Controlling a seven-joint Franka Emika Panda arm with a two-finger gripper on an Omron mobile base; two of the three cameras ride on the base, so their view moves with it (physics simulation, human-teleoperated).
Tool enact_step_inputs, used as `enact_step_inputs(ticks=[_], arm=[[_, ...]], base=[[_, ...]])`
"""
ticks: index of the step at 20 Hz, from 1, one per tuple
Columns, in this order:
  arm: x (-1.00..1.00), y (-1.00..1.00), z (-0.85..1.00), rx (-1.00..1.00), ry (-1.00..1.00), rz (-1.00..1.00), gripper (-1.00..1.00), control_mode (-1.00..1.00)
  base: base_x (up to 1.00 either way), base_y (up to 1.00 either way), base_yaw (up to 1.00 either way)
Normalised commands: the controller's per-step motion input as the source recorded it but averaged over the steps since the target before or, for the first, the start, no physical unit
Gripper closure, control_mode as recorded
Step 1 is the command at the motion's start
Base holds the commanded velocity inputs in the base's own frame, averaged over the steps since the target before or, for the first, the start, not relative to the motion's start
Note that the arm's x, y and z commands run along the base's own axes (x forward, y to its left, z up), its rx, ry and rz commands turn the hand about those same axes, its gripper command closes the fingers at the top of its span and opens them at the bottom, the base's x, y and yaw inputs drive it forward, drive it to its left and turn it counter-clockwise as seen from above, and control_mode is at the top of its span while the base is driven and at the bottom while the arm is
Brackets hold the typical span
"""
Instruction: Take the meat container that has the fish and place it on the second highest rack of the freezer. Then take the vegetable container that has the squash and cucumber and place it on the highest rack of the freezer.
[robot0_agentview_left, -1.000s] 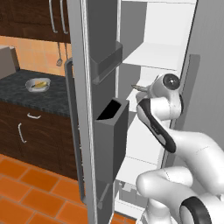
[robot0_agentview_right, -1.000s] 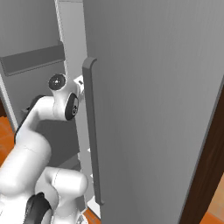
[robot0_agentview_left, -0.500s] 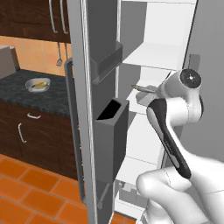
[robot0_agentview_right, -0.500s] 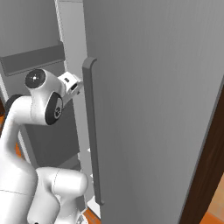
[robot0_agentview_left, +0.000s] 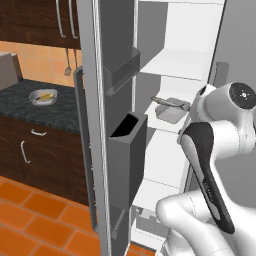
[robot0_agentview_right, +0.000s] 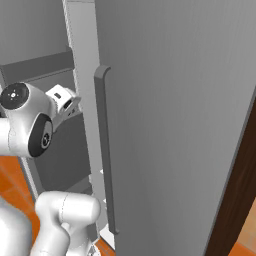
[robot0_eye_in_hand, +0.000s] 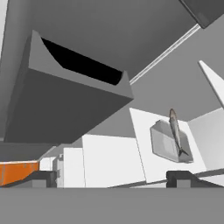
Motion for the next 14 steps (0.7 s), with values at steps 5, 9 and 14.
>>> enact_step_inputs(ticks=[5, 9, 14], arm=[[-0.44, -0.16, 0.00, 0.00, 0.00, 0.00, -1.00, -1.00], [-0.38, 0.00, 0.00, 0.00, 0.00, 0.00, -1.00, -1.00], [-0.32, 0.13, 0.00, -0.02, 0.00, 0.00, -1.00, -1.00]], base=[[0.00, 0.00, 0.00], [0.00, 0.00, 0.00], [0.00, 0.00, 0.00]])
